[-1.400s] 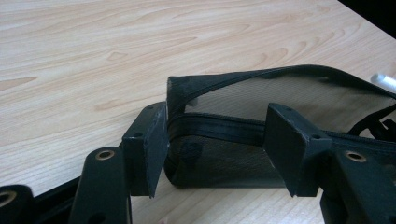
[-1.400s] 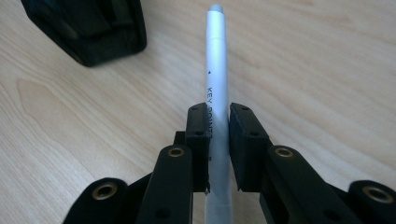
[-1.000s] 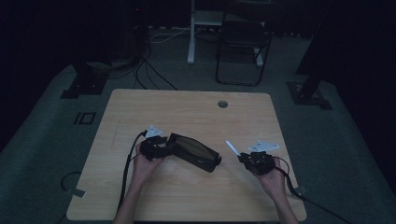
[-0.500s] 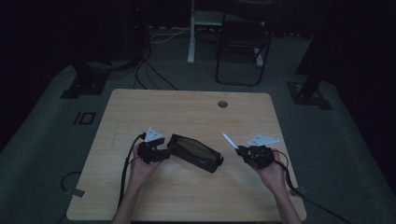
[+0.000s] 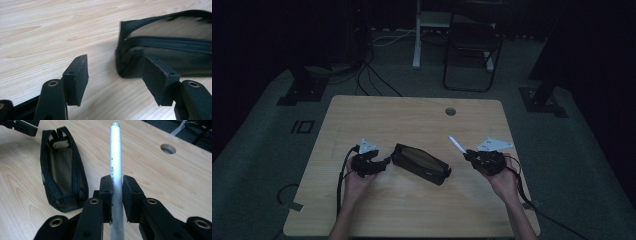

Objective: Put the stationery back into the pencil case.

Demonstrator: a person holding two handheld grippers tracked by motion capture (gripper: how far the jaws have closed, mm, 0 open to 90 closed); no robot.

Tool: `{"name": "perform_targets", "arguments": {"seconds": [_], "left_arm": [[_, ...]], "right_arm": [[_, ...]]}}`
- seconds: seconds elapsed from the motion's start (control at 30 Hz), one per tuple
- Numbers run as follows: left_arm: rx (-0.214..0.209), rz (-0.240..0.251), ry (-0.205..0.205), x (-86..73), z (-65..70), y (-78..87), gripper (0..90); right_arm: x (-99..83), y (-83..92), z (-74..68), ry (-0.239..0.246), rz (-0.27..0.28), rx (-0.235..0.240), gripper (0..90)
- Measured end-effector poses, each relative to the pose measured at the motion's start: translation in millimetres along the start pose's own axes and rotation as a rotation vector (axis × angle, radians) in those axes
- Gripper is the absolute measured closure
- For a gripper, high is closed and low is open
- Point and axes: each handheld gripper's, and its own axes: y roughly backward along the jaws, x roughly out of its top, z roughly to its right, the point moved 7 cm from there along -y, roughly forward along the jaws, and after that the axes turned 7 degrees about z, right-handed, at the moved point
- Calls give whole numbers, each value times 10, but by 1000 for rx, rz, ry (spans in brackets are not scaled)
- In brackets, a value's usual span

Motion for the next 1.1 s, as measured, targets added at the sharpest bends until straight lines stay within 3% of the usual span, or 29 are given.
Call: {"name": "perform_targets", "arguments": {"seconds": [0.1,0.4,0.53,1.1], "left_arm": [[48,-22,-37,-28,-38,-19,360],[111,-56,-56,-113,-99,-87,352],[151,-72,-51,-174,-159,-129,352],[198,-107,-4,-299,-286,-271,299]], "right_arm": [[48,5,-3,7,8,1,790],[143,25,-13,31,21,3,790],[186,32,-17,38,29,2,791],[354,-3,-51,68,51,25,790]]}}
